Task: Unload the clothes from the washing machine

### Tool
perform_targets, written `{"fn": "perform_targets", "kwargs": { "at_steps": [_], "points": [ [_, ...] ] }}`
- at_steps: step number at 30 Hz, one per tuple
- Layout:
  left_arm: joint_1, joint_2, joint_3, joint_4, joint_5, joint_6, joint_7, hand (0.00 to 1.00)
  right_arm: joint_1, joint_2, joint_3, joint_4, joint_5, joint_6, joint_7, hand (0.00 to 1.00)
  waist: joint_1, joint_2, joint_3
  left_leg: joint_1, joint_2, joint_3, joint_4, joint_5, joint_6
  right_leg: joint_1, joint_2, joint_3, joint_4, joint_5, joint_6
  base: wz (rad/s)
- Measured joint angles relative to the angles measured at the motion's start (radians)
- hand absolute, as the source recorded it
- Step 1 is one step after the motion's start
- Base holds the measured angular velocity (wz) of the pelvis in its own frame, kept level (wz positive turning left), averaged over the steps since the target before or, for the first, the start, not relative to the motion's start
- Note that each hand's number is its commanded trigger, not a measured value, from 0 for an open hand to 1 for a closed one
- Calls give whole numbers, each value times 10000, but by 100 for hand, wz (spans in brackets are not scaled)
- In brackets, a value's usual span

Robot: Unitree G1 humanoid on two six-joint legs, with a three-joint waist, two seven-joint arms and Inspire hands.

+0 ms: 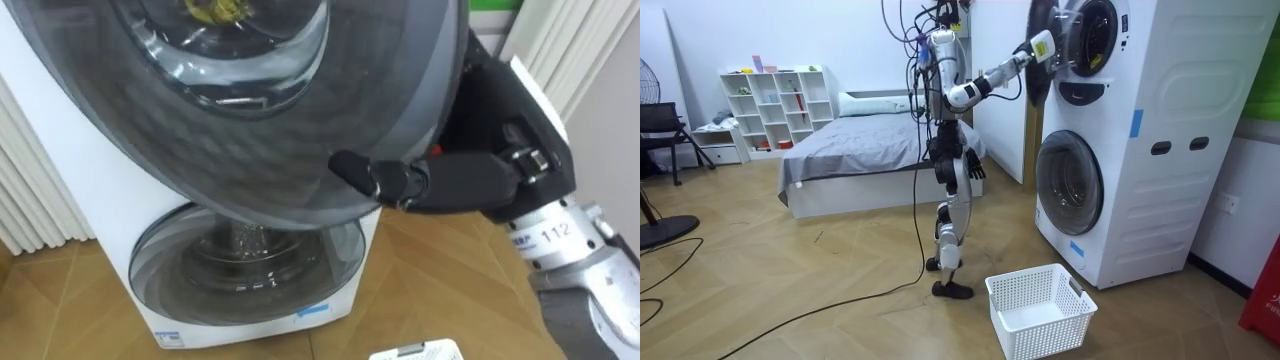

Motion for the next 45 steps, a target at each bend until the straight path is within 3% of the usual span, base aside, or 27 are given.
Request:
{"fn": "perform_targets", "kwargs": {
  "at_steps": [3, 11, 17, 21, 23, 24, 27, 31, 36, 45],
  "points": [
    [-58, 33, -227, 141, -79, -3, 1, 0, -12, 2, 324, -89, -59, -212, 366, 0, 26, -22, -3, 24, -2, -241, 32, -1, -44, 74, -14, -177, -2, 6, -11, 7],
    [174, 352, -208, 265, -45, 106, 1, 0, -10, 98, 640, -82, 60, -194, 547, 0, 456, -159, 45, -145, 2, -714, 179, 57, -262, 57, -14, -595, 2, -82, -196, 8],
    [318, 392, -188, 302, 4, 312, -27, 0, -11, 288, 1219, -82, 487, -340, 998, 0, 683, -184, 25, -367, 129, -1107, 379, 225, -533, 46, 78, -1016, 19, -138, -561, 19],
    [285, 406, -113, 283, -66, 314, -22, 0, -63, 348, 2045, -46, 1062, -449, 1292, 0, 1187, -302, 15, -422, 192, -1279, 407, 436, -782, 127, 110, -1387, 46, -296, -798, 27],
    [285, 411, -110, 280, -64, 316, -7, 0, -328, 452, 2475, 64, 1163, -445, 1420, 0, 1446, -424, -44, -516, 224, -1296, 418, 518, -850, 144, 110, -1656, 42, -383, -872, 48],
    [280, 412, -107, 267, -52, 316, -6, 0, -643, 445, 2840, 179, 1238, -418, 1592, 0, 1619, -547, -68, -559, 236, -1286, 420, 567, -905, 127, 111, -1823, 38, -421, -934, 51],
    [371, 411, 60, 279, -70, 321, -3, 0, -1124, 485, 3204, 366, 1239, -414, 1923, 0, 2169, -807, -43, -591, 327, -1296, 398, 590, -947, 177, 132, -2116, 34, -561, -1038, 37],
    [349, 398, 315, 299, -115, 320, -8, 0, -1404, 455, 3779, 413, 1222, -419, 2480, 0, 2705, -783, 17, -646, 314, -1409, 415, 577, -965, 312, 115, -2310, -17, -636, -1007, 22],
    [301, 403, 392, 299, -281, 304, 26, 0, -1434, 401, 4055, 516, 1224, -420, 2704, 0, 2705, -630, 126, -750, 268, -1446, 404, 564, -952, 273, 86, -2321, -4, -681, -930, 5],
    [221, 402, 395, 267, -285, 288, 79, 0, -1433, 178, 4057, 524, 1216, -420, 2841, 0, 2653, -599, 145, -716, 157, -1443, 393, 556, -938, 279, 24, -2314, -13, -697, -903, -3]
  ]
}}
